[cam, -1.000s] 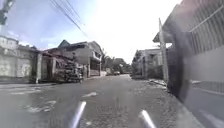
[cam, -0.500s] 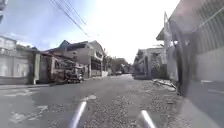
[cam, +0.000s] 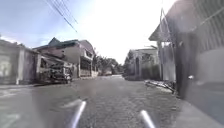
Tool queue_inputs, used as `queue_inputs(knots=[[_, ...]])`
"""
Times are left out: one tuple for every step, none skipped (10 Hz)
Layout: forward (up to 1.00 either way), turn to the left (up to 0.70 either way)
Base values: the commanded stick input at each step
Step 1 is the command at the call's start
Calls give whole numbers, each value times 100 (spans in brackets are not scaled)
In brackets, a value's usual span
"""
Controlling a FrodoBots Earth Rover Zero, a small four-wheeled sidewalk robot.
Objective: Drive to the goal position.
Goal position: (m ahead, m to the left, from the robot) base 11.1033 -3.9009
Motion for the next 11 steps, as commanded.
queue_inputs(knots=[[85, 0], [85, 0], [85, 0], [85, 0], [81, 0], [72, 0], [63, 0], [55, 0], [46, 0], [38, 0], [29, 0]])
